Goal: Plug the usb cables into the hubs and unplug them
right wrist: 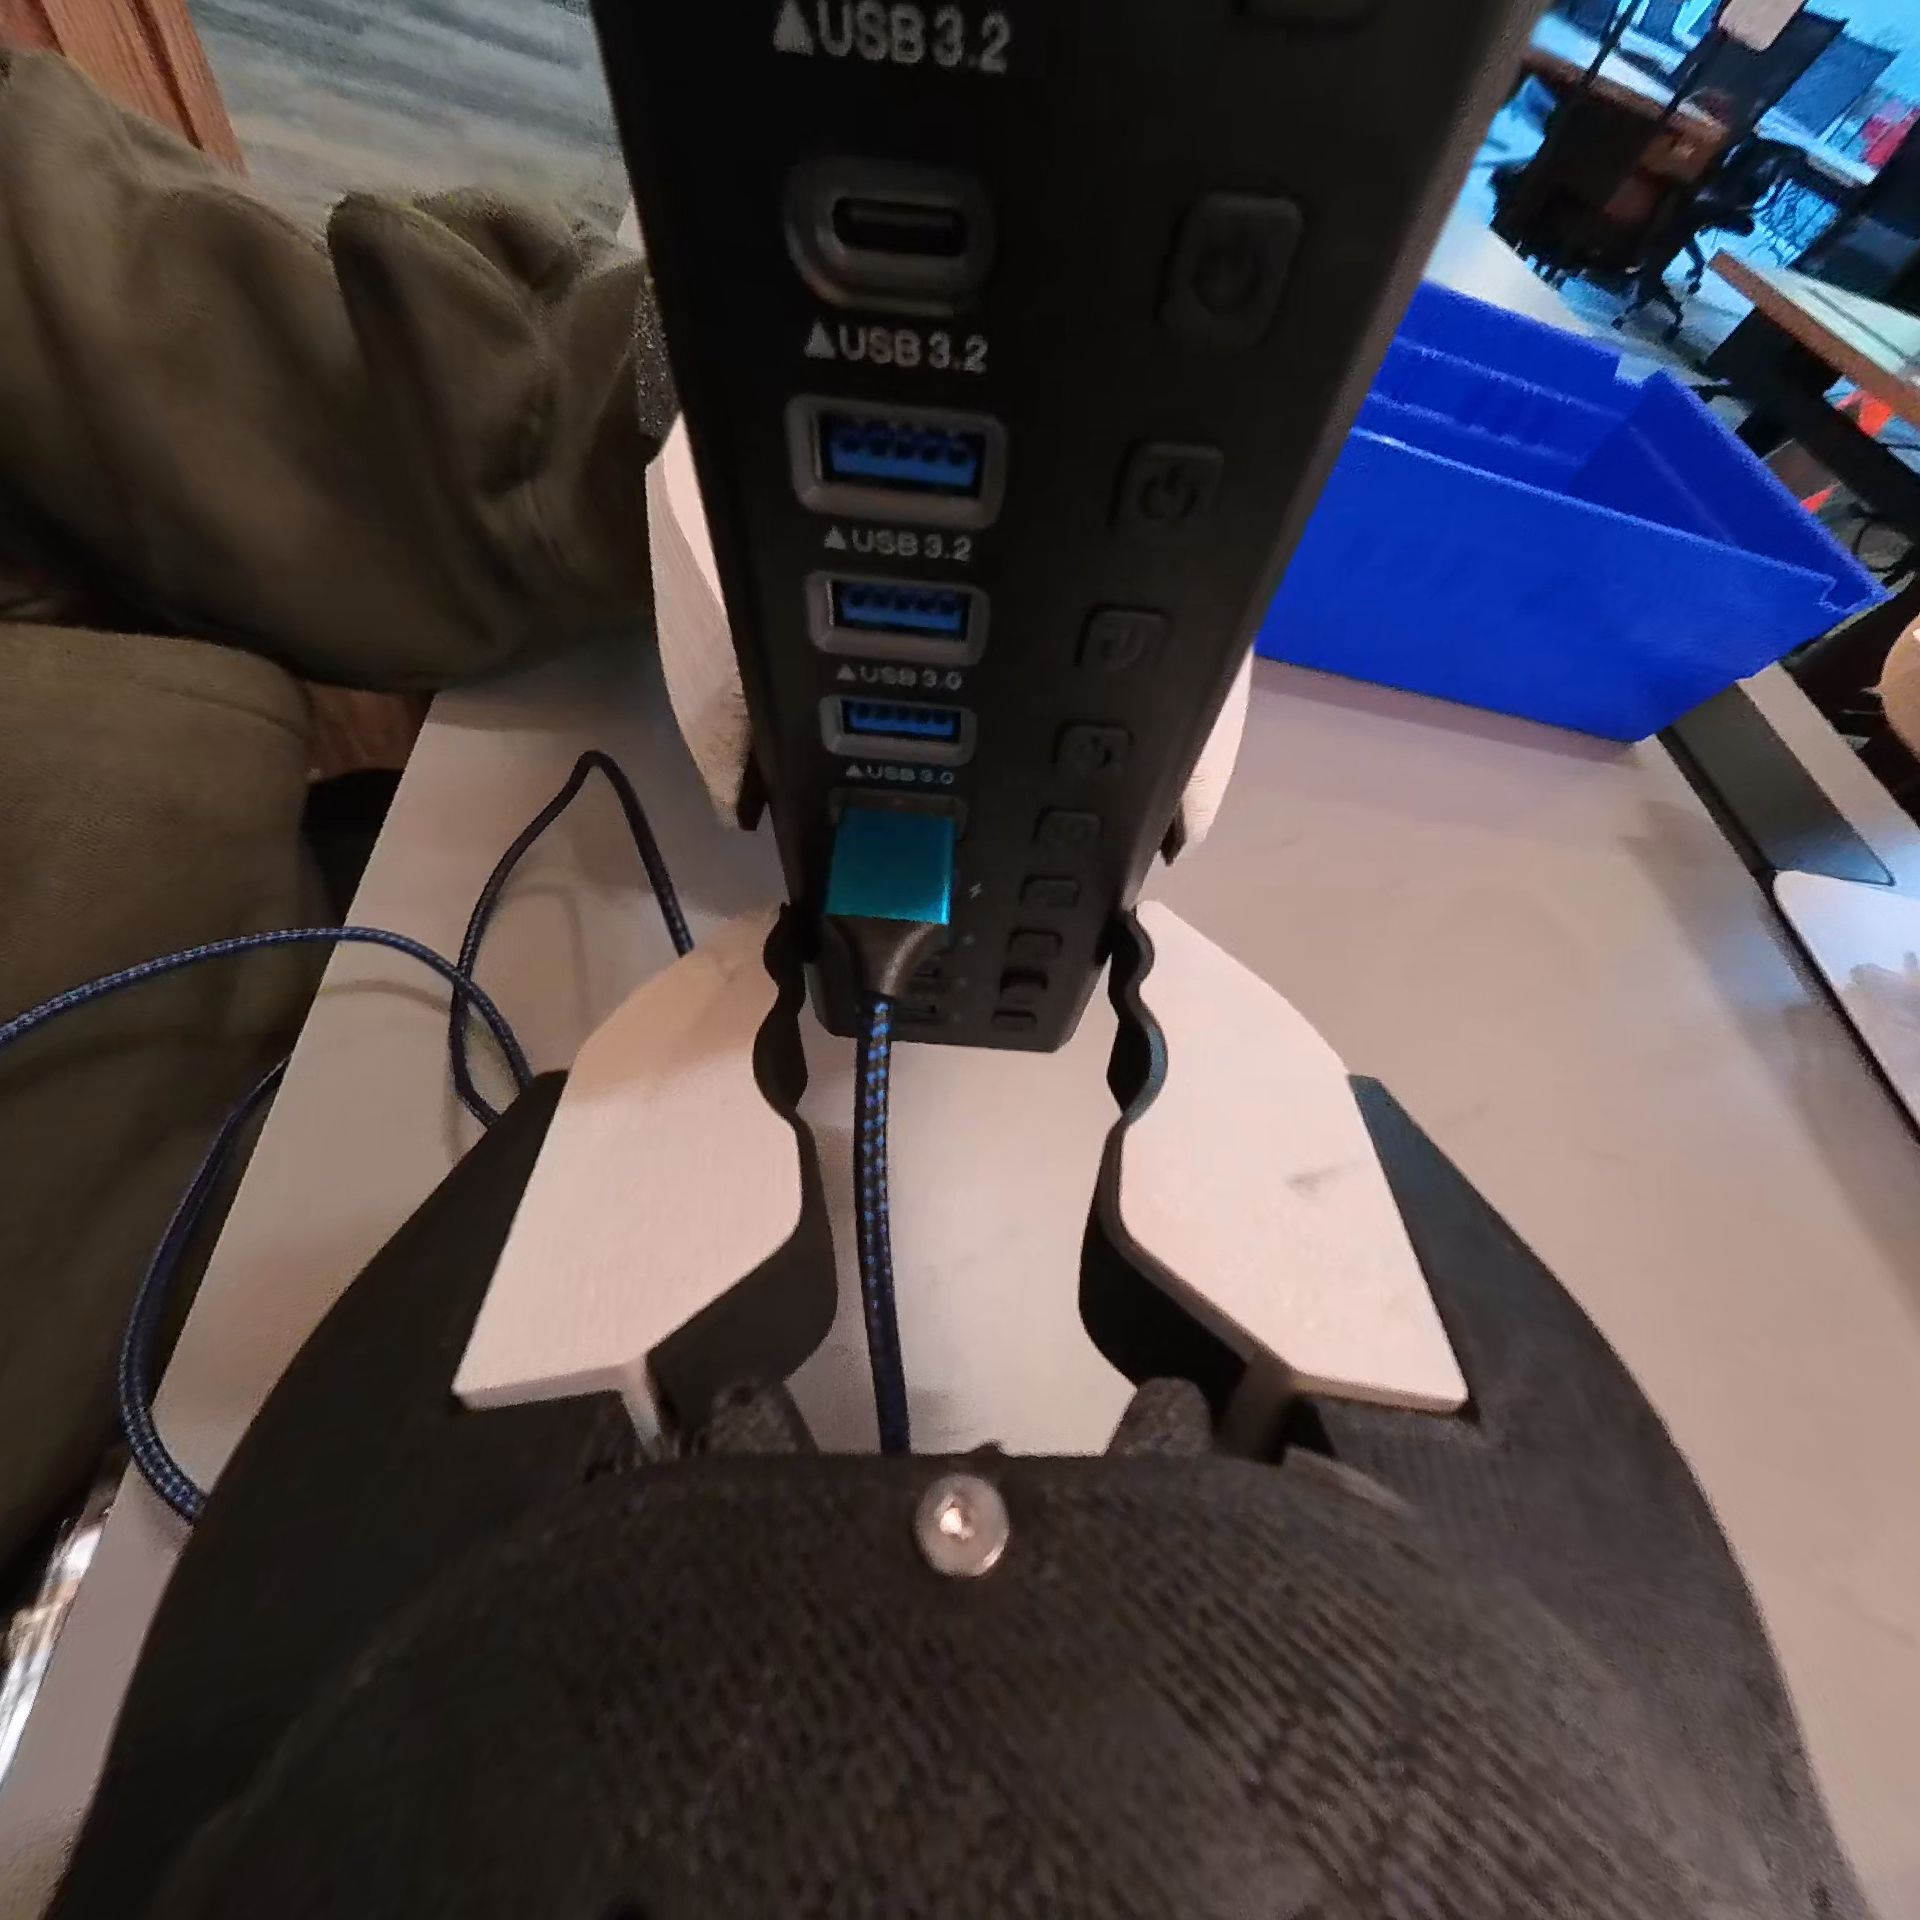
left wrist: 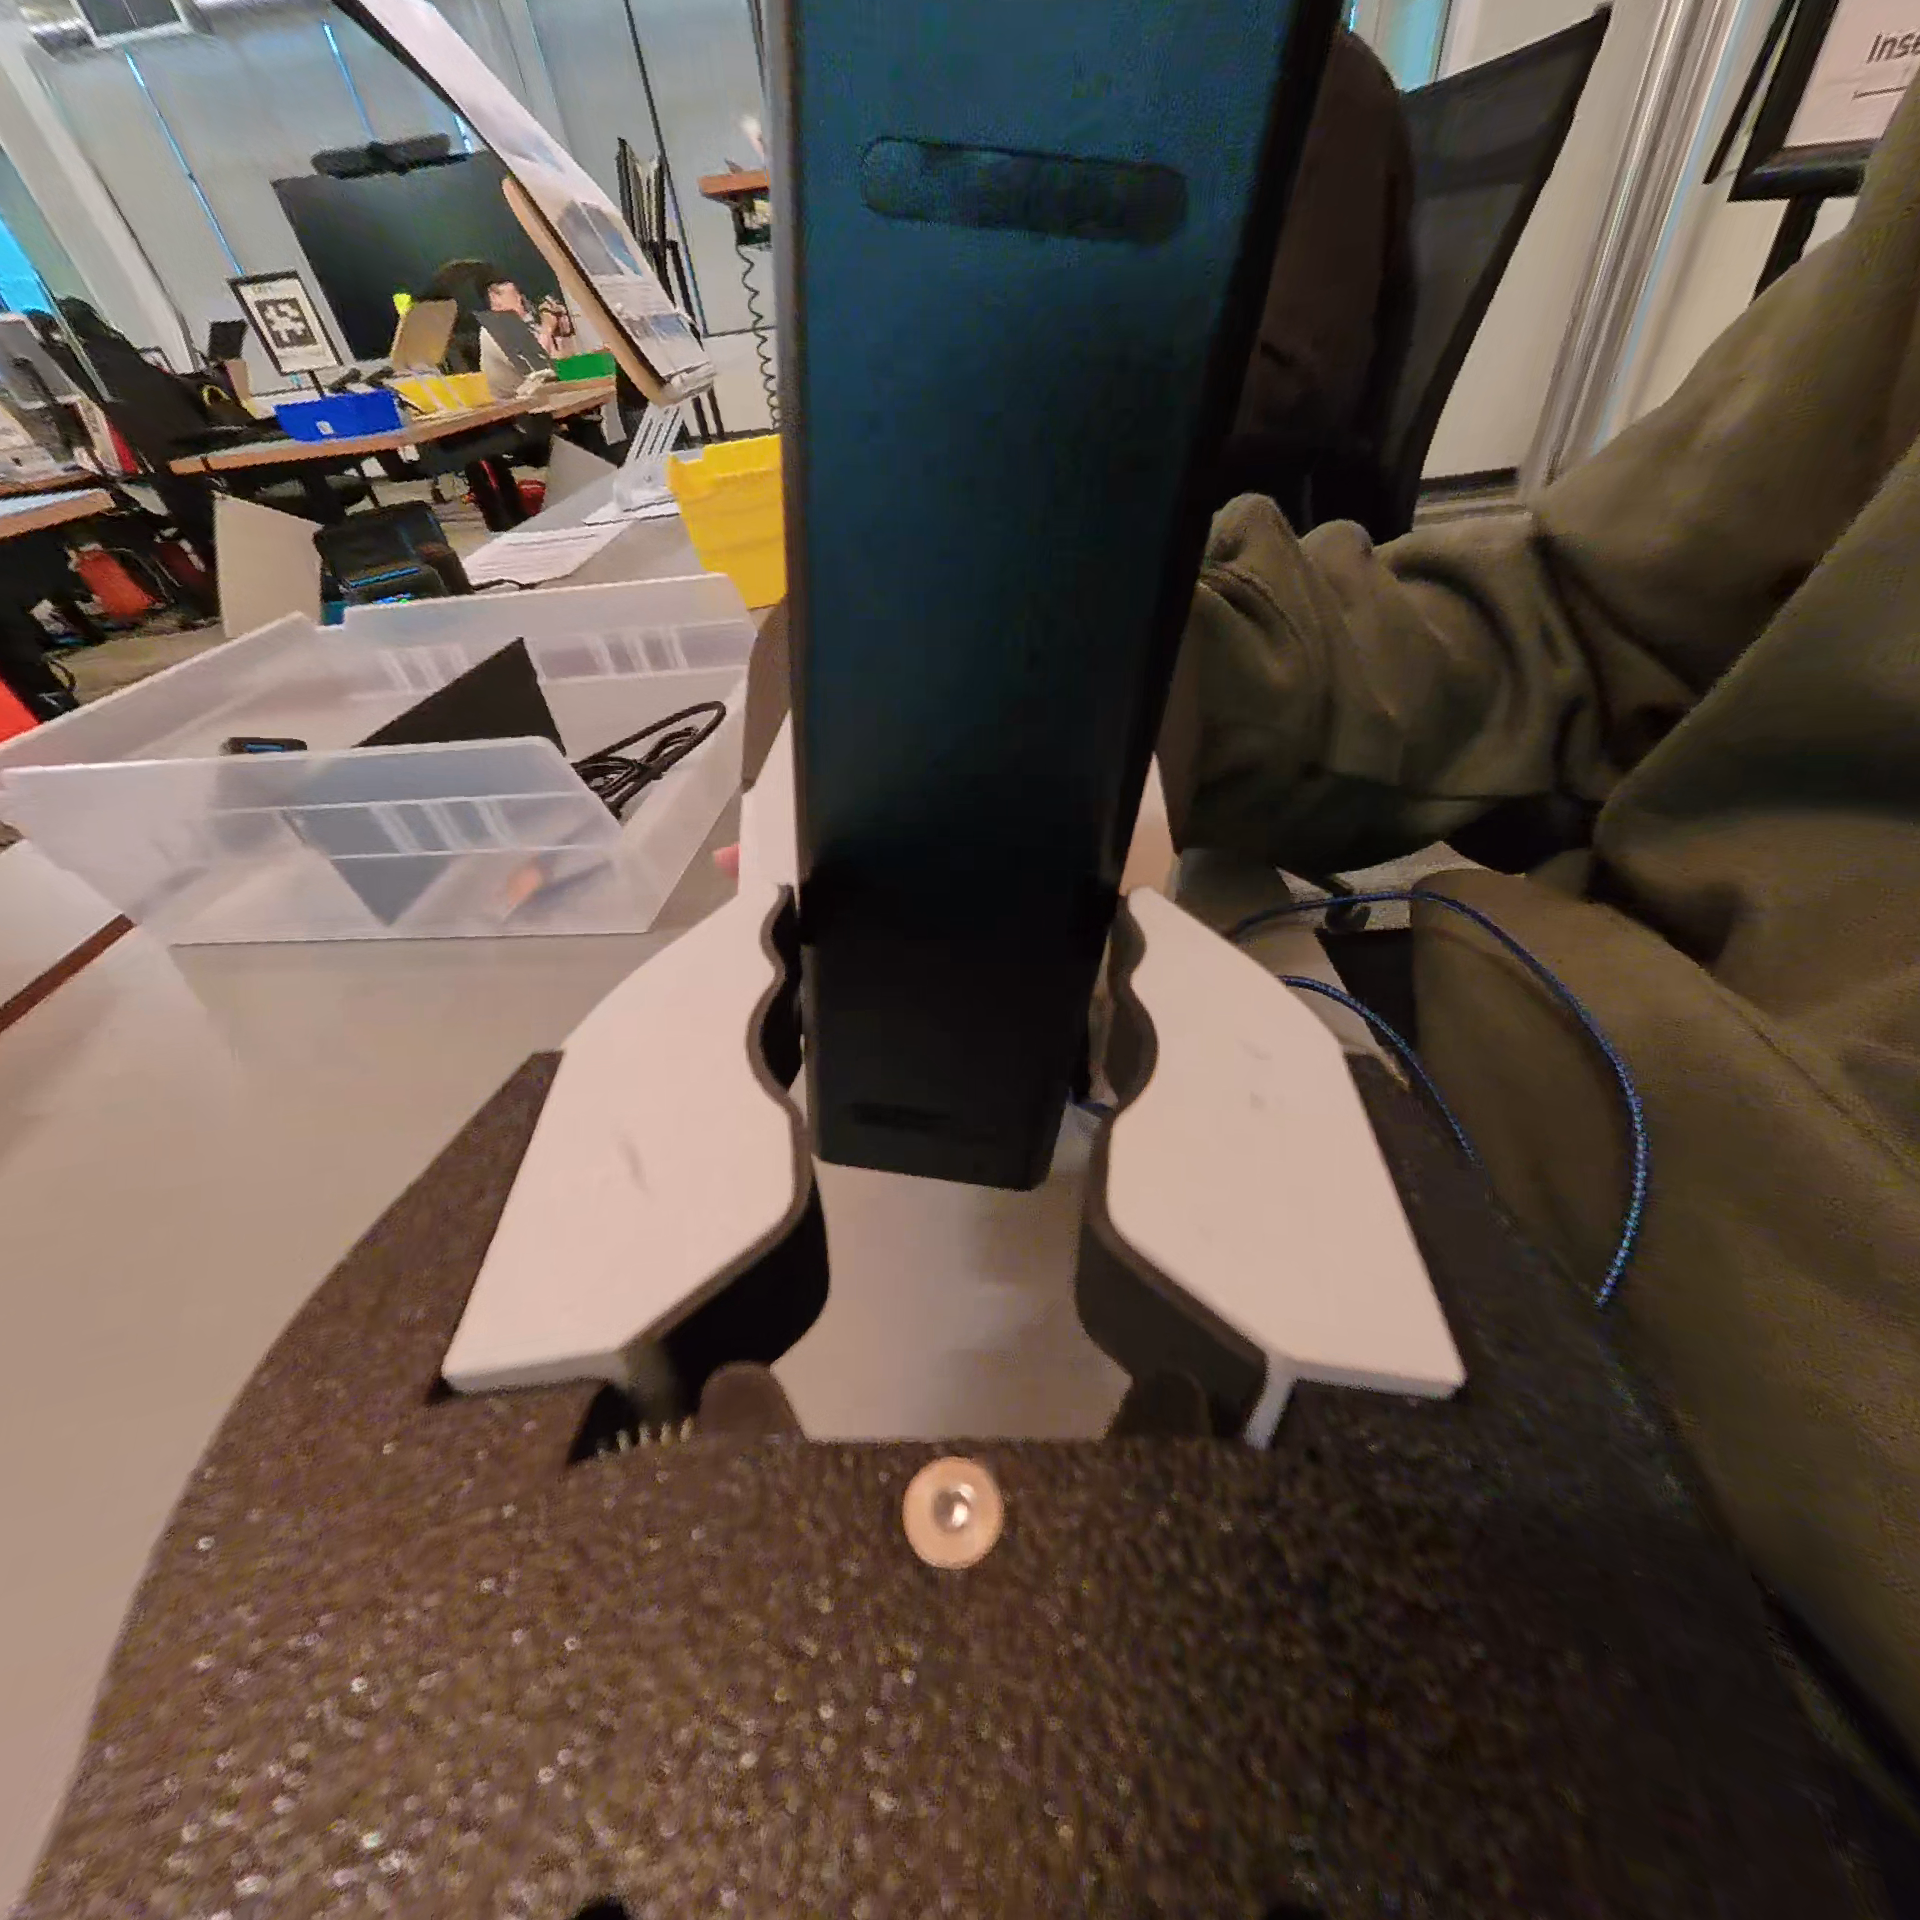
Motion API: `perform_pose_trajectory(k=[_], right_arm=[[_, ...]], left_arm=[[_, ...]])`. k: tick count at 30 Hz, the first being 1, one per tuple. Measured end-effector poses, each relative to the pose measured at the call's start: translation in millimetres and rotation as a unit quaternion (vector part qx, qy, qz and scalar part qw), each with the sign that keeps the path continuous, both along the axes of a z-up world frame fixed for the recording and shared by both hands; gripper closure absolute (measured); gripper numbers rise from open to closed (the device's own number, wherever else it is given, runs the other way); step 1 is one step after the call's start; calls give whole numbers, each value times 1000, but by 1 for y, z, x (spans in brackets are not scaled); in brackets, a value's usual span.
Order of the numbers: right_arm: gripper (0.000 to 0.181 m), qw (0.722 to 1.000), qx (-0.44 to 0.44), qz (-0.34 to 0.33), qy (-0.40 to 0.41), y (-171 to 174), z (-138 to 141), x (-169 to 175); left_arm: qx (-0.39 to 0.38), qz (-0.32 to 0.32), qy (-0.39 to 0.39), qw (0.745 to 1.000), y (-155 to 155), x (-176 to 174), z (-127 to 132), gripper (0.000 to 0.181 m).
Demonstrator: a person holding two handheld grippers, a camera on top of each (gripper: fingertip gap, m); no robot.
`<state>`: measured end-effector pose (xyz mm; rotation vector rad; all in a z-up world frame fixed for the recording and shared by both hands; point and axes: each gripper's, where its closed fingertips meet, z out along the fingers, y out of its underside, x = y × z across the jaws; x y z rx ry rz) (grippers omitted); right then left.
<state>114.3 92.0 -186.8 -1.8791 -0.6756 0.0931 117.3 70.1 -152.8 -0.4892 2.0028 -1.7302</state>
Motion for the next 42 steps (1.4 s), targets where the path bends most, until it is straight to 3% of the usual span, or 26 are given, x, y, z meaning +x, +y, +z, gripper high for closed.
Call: perform_pose_trajectory(k=[9, 12, 17, 25, 33, 34, 37, 40, 42], right_arm=[[124, 999, -46, 25, -11, -8, -13, -6], [124, 999, -46, 24, -16, -7, -14, -4], [125, 999, -38, 14, 2, -10, -8, 4], [146, 989, 76, 16, 125, -18, 43, 13], [167, 990, 89, 25, 111, -8, 42, 1], [165, 990, 94, 23, 107, -8, 43, 1], [129, 984, 137, -26, 113, -3, 55, 14], [112, 975, 155, 7, 162, -8, 70, 3], [114, 976, 158, -4, 147, -4, 71, 1]], left_arm=[[10, -27, 50, 998, -11, -3, -13, 121], [28, -20, 37, 999, -10, -1, -15, 122], [-12, -7, 8, 1000, -11, 7, -9, 122], [-46, 20, -19, 999, 8, 10, -2, 123], [-71, 14, -21, 997, 11, 10, -1, 122], [-71, 12, -25, 997, 11, 9, 1, 122], [-68, 18, -28, 997, 13, 9, 2, 122], [-49, 17, -23, 998, 9, 10, -3, 122], [-40, 9, -21, 999, 2, 9, -5, 122]])
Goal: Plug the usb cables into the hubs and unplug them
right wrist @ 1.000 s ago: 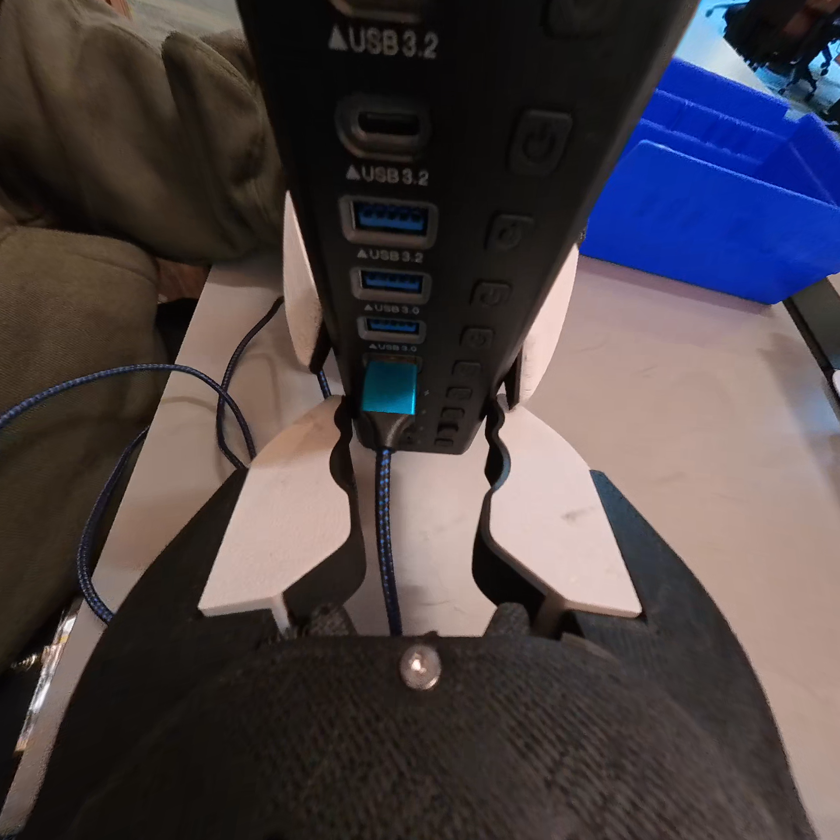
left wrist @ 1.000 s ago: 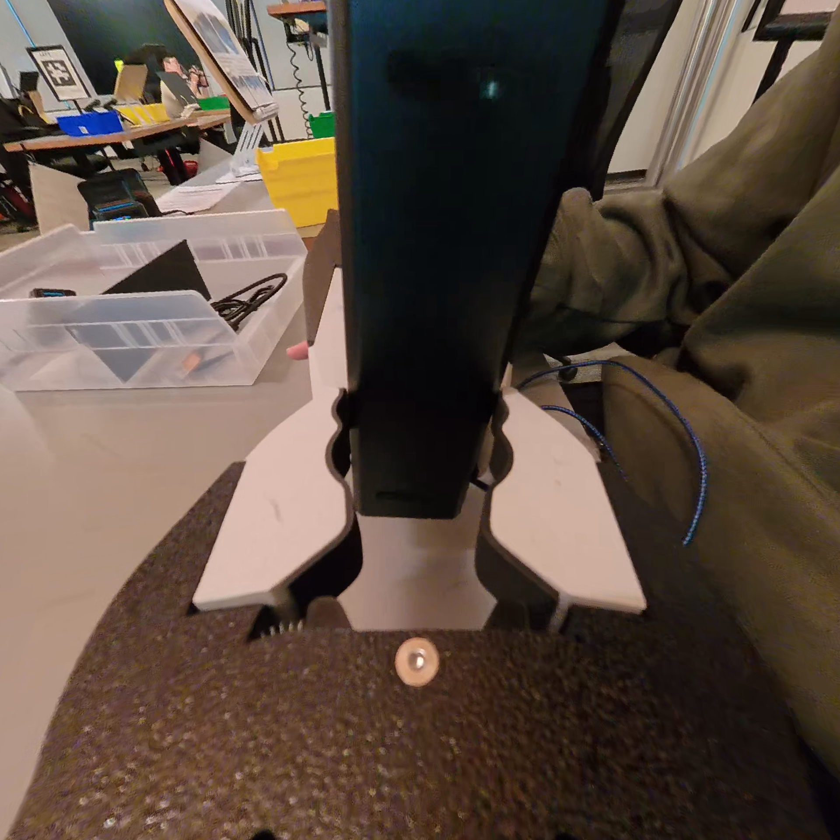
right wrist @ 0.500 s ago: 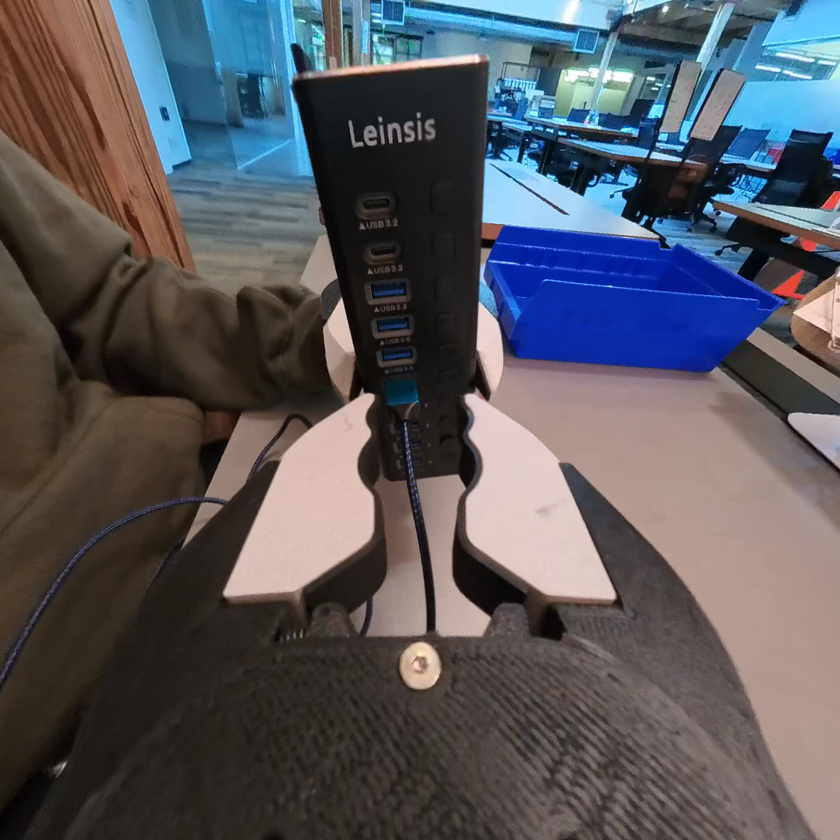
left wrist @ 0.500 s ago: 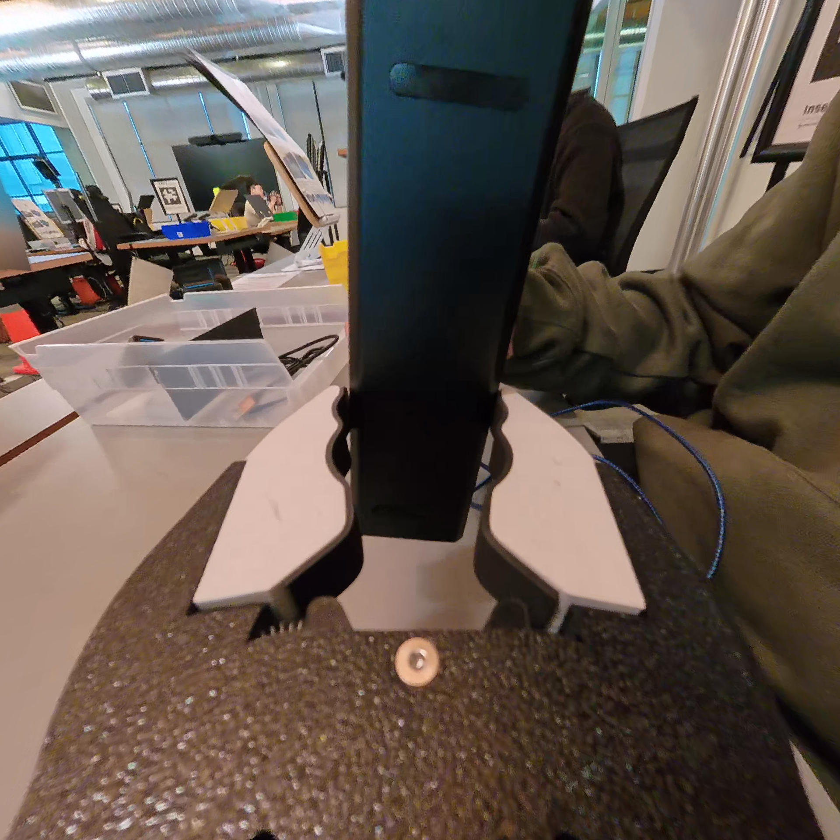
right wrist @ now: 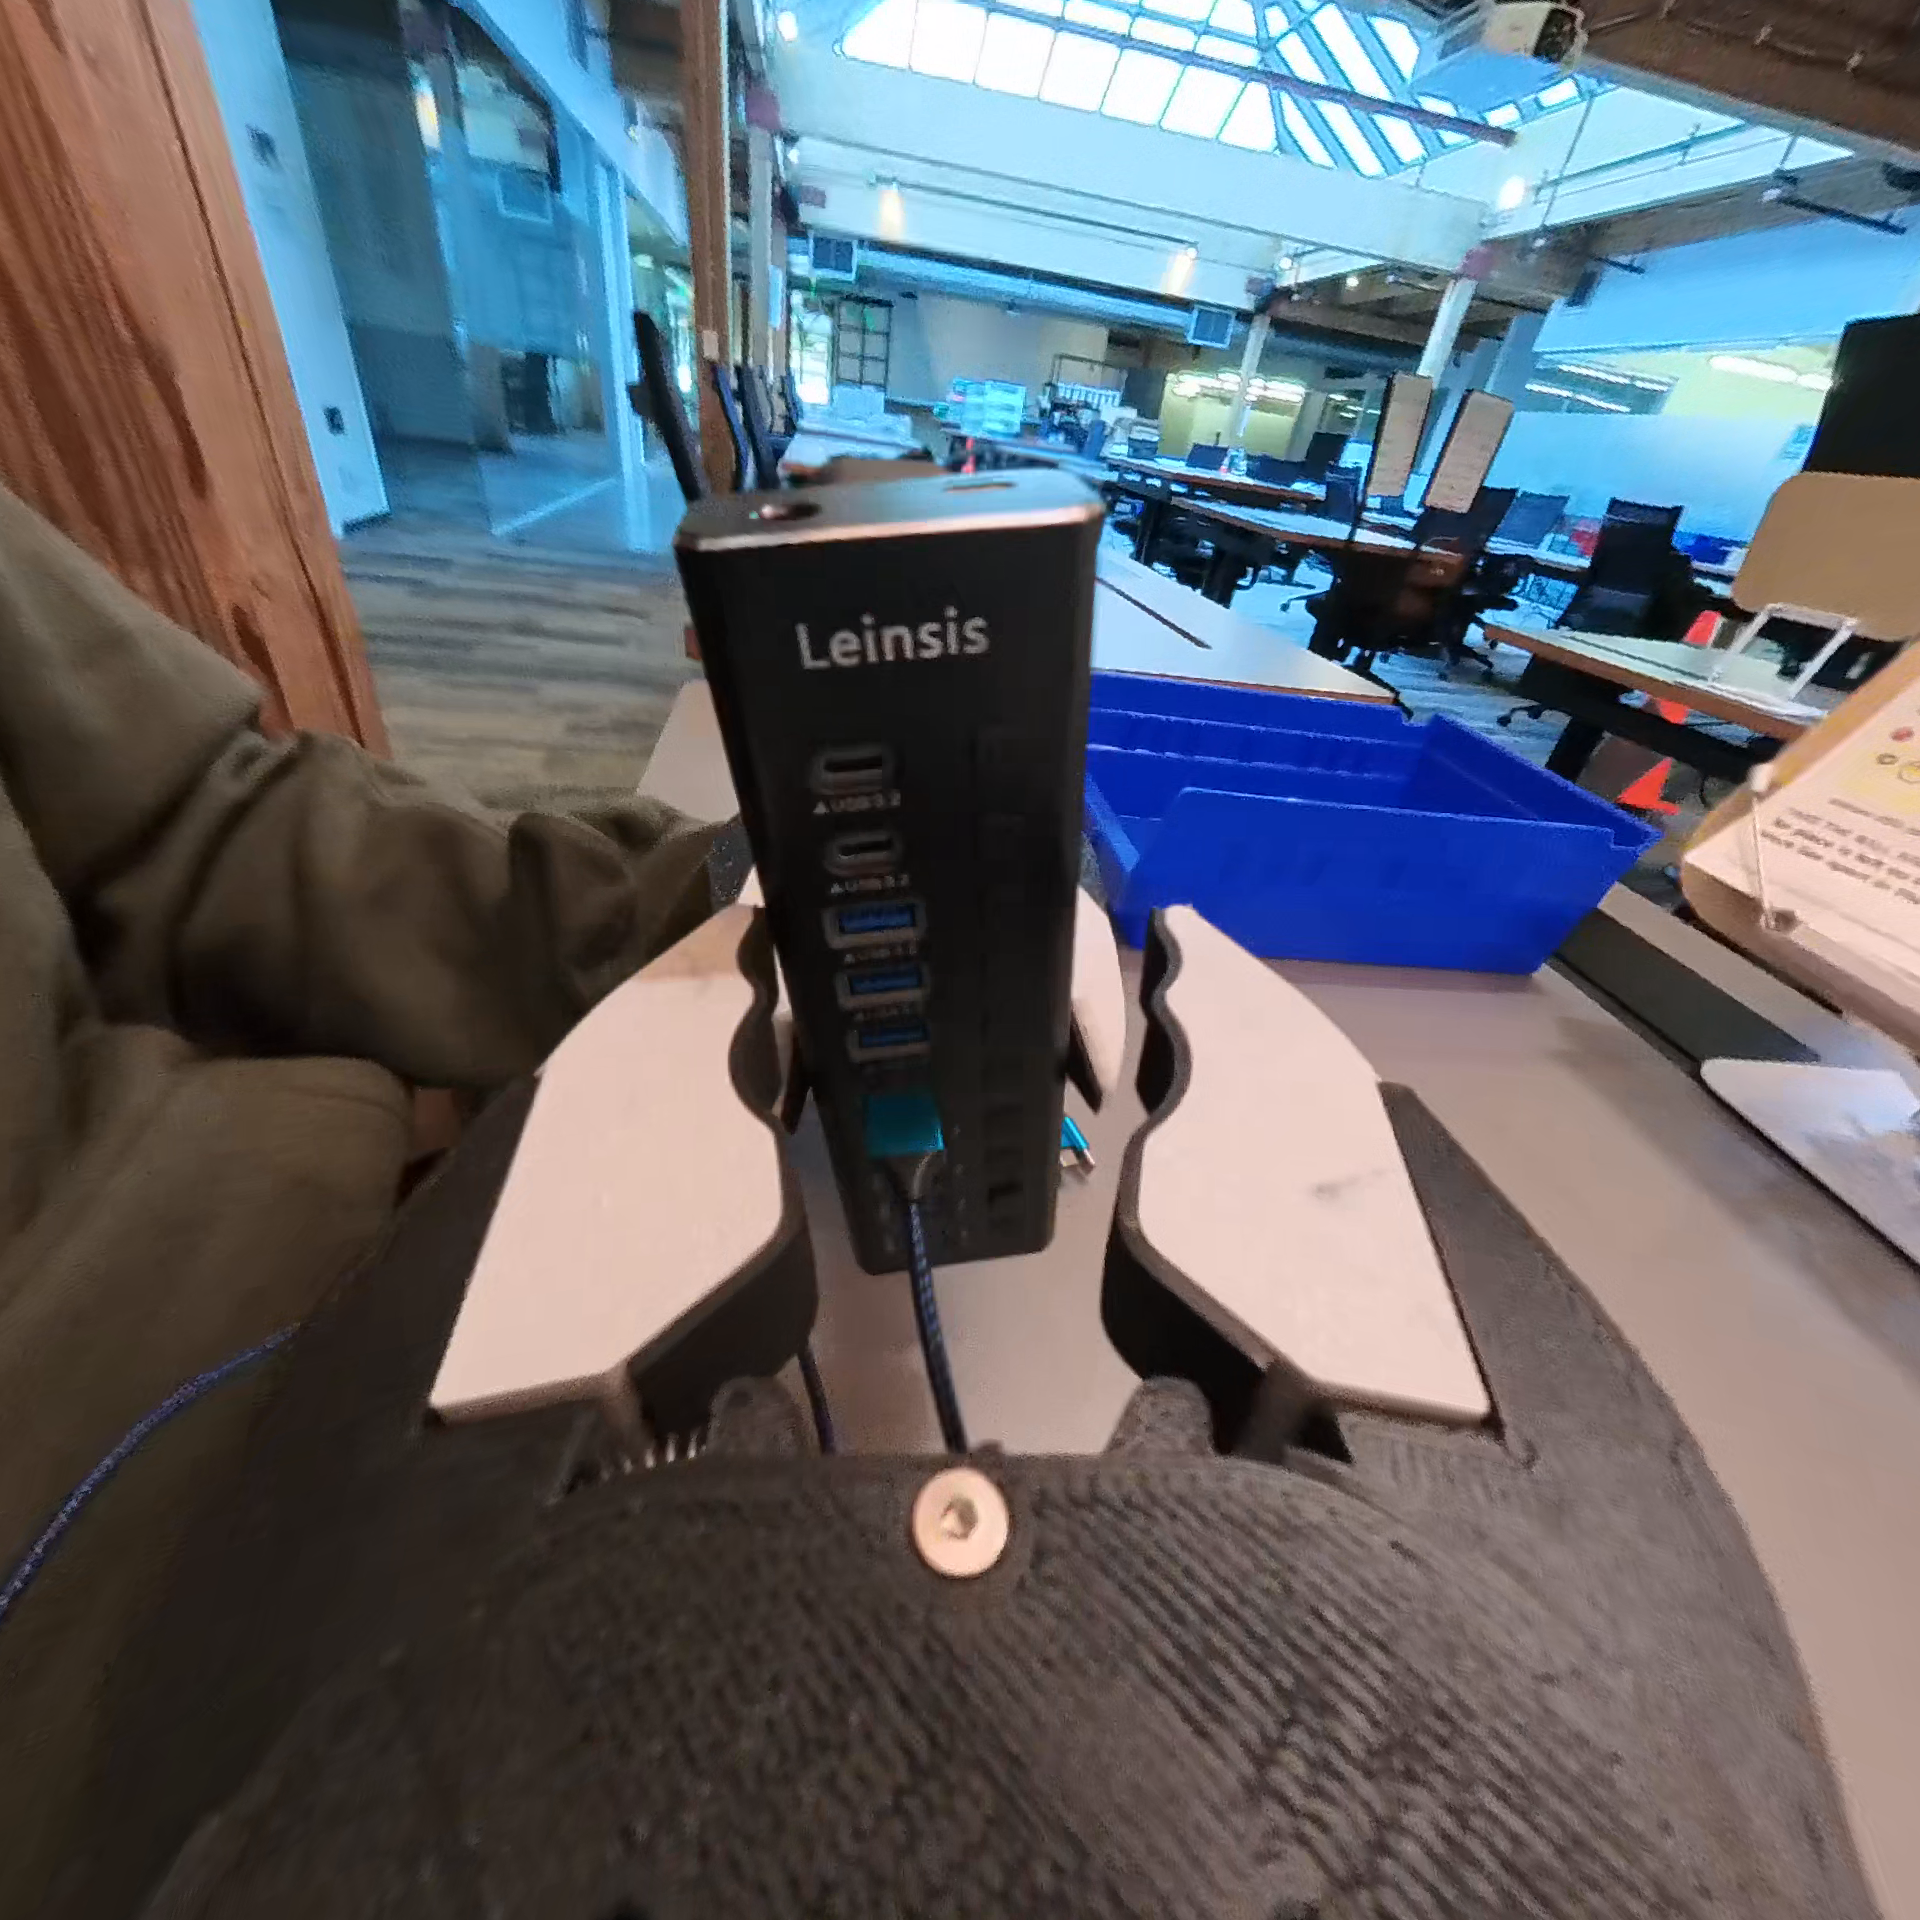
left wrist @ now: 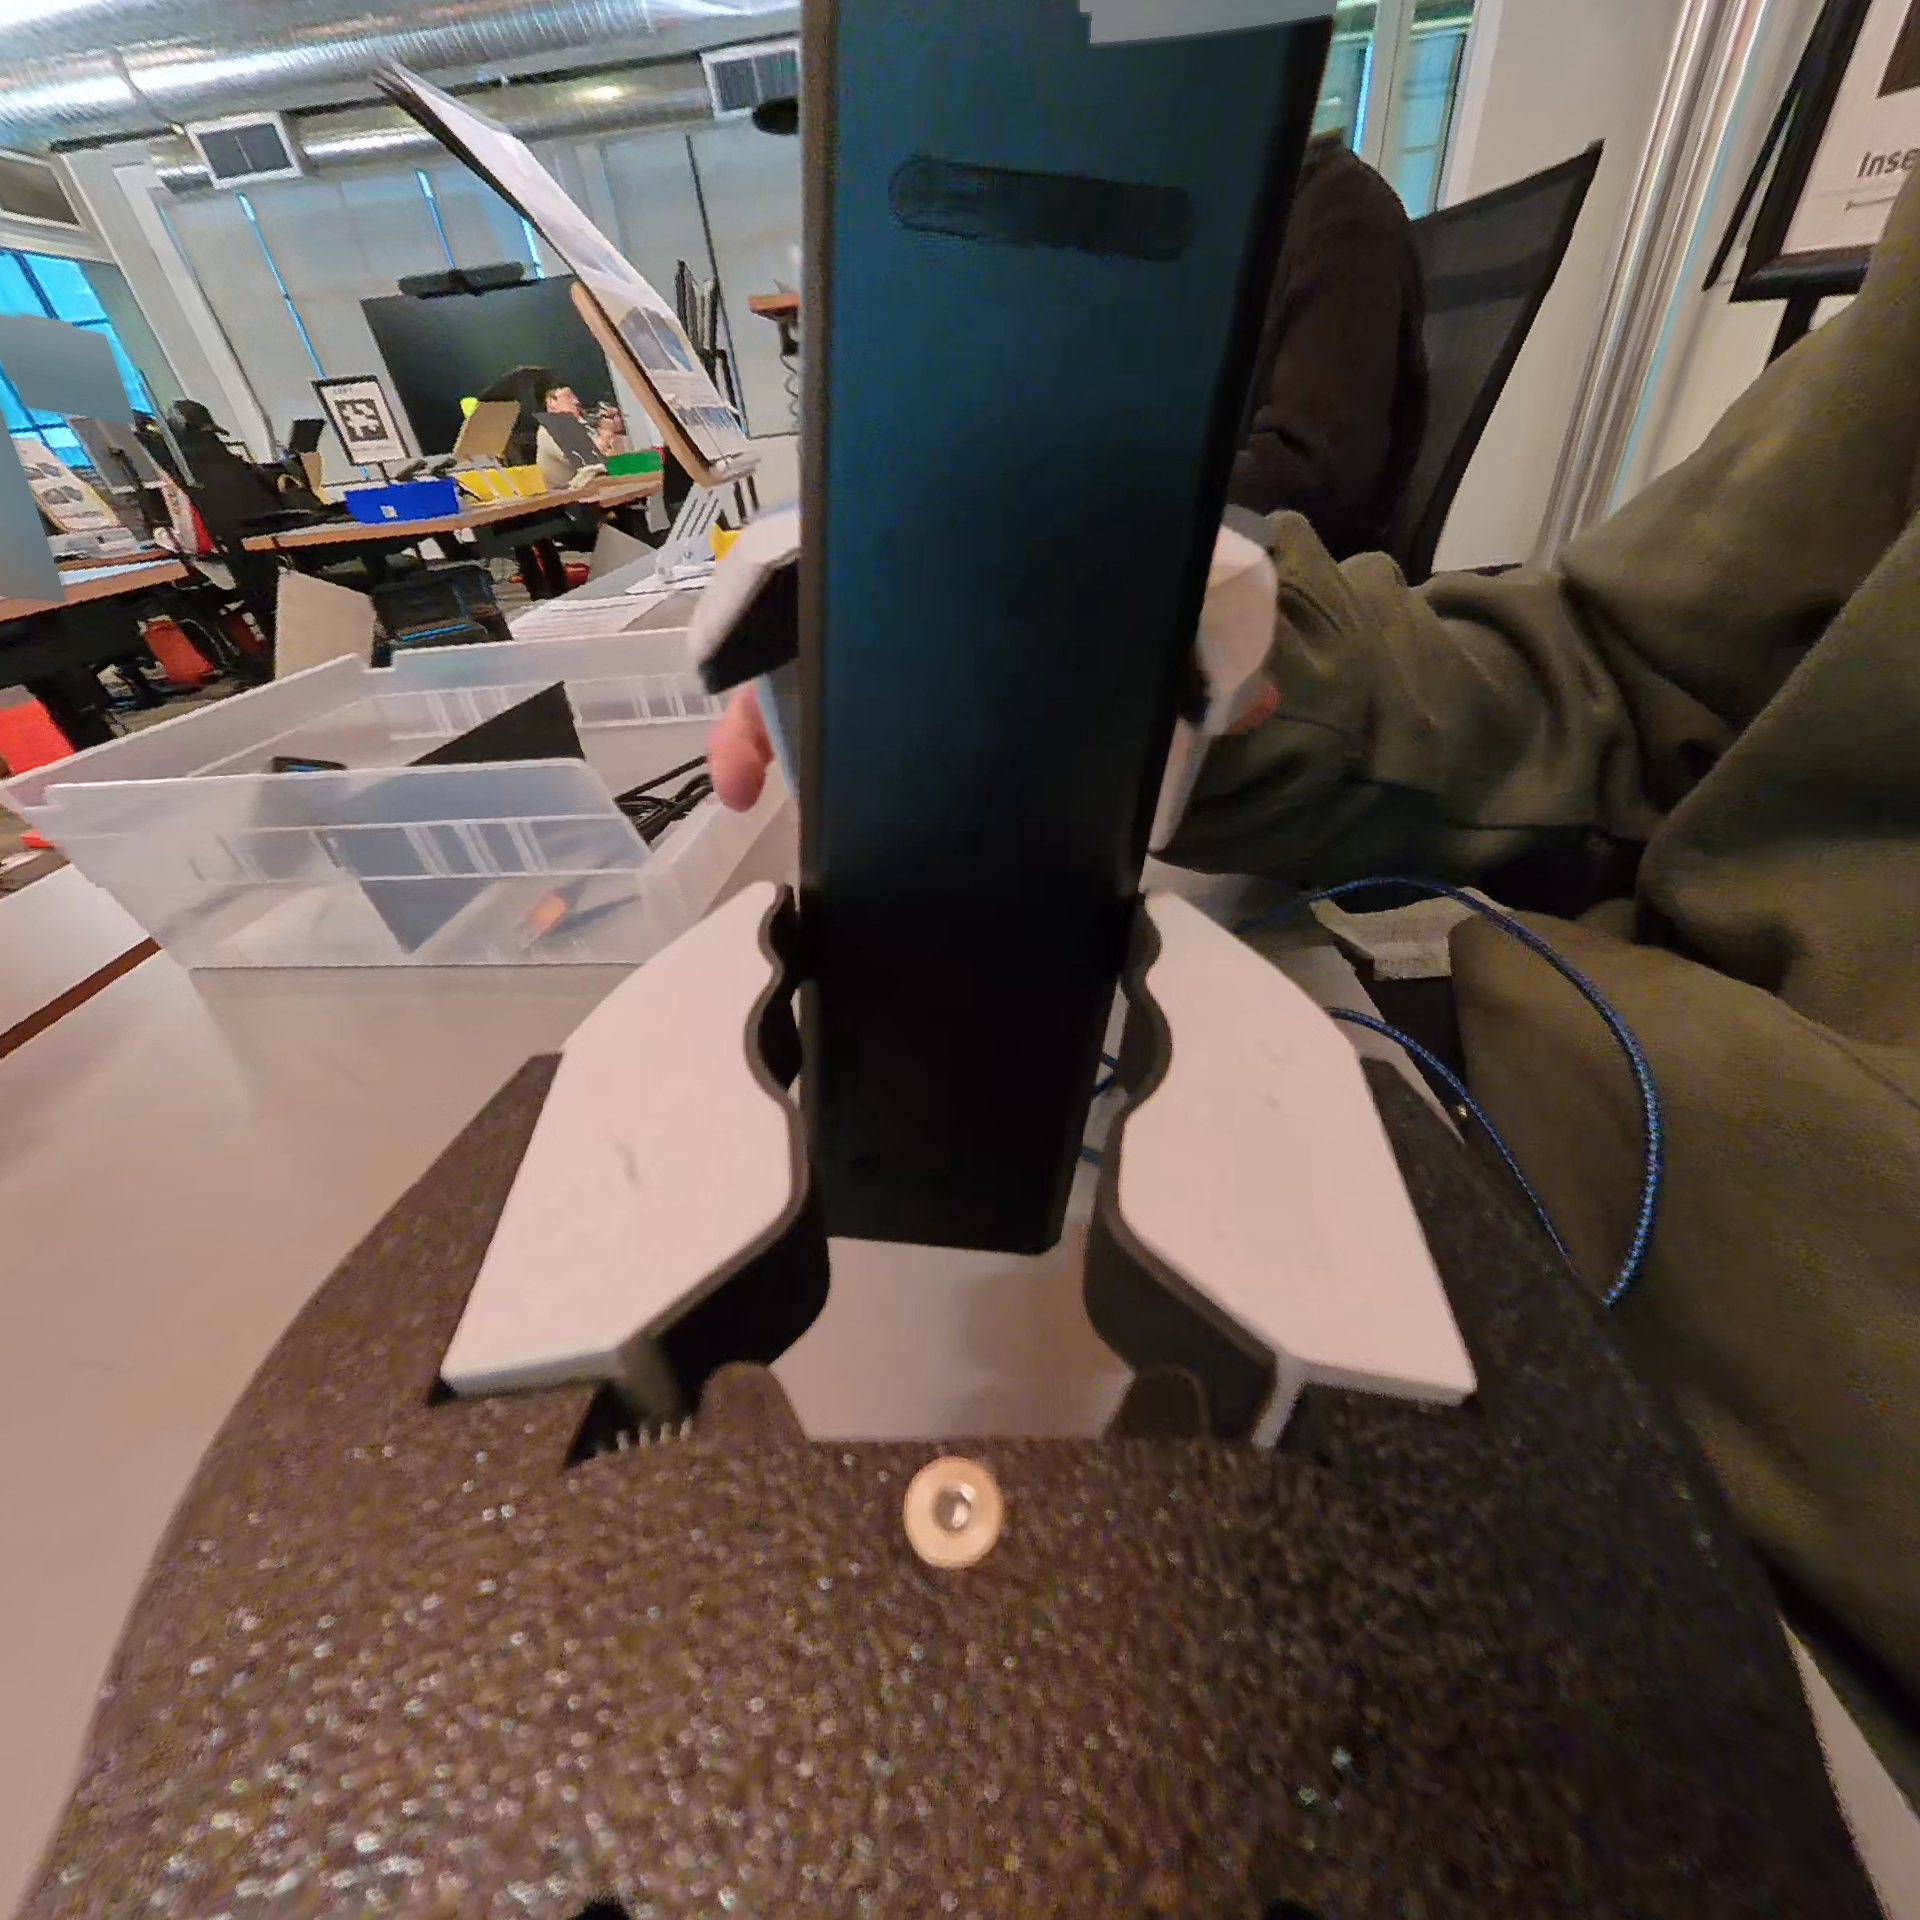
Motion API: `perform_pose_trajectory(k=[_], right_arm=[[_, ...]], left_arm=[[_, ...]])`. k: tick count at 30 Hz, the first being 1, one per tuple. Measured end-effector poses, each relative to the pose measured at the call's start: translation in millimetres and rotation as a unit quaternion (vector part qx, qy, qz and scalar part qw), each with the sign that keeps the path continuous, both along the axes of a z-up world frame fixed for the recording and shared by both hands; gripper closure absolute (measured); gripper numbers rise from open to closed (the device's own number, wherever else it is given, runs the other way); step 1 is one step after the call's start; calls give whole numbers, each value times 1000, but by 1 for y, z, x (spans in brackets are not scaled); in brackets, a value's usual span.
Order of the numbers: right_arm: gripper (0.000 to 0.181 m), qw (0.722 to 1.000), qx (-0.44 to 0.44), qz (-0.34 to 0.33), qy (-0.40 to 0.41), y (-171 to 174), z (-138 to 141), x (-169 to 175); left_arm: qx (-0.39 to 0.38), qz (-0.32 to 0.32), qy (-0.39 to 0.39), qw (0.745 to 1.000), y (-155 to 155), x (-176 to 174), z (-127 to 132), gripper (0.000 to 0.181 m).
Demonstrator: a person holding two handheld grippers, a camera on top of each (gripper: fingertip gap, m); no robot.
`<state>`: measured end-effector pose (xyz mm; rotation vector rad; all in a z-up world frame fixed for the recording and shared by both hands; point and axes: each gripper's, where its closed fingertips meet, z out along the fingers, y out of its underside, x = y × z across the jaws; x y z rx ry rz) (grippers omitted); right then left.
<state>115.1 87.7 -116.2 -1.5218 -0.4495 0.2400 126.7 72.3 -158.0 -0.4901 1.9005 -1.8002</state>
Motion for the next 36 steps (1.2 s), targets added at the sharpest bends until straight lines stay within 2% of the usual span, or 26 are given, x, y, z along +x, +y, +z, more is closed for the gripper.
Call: perform_pose_trajectory(k=[3, 6, 10, 15, 21, 24, 27, 29, 31, 36], right_arm=[[125, 1000, 8, 10, -26, 0, 0, -10], [125, 999, -21, 9, -46, 2, -5, -11], [126, 999, -6, 1, -34, 4, 0, -12], [126, 998, -19, 19, -51, 5, -8, -21], [126, 997, -32, 12, -65, 4, -12, -13], [127, 996, -49, -5, -72, 0, -14, -3], [134, 997, -50, 2, -59, -7, -15, 4], [144, 996, -62, -4, -60, -9, -20, 12], [145, 996, -72, -13, -55, -9, -24, 18], [155, 995, -85, 9, -46, -7, -33, 11]], left_arm=[[0, -12, 4, 1000, -6, -1, -2, 122], [13, -15, 15, 1000, -6, -2, -7, 122], [17, -4, 10, 1000, -8, -1, -4, 121], [46, -4, 0, 999, -19, 0, -8, 116], [61, 17, 0, 998, -15, 7, -13, 120], [37, 20, 14, 999, -13, 10, -13, 121], [22, 30, 9, 999, -7, 11, -9, 121], [11, 34, 9, 999, -3, 12, -8, 121], [-8, 33, 10, 999, -1, 12, -6, 121], [-31, 24, 1, 999, 1, 9, 1, 121]])
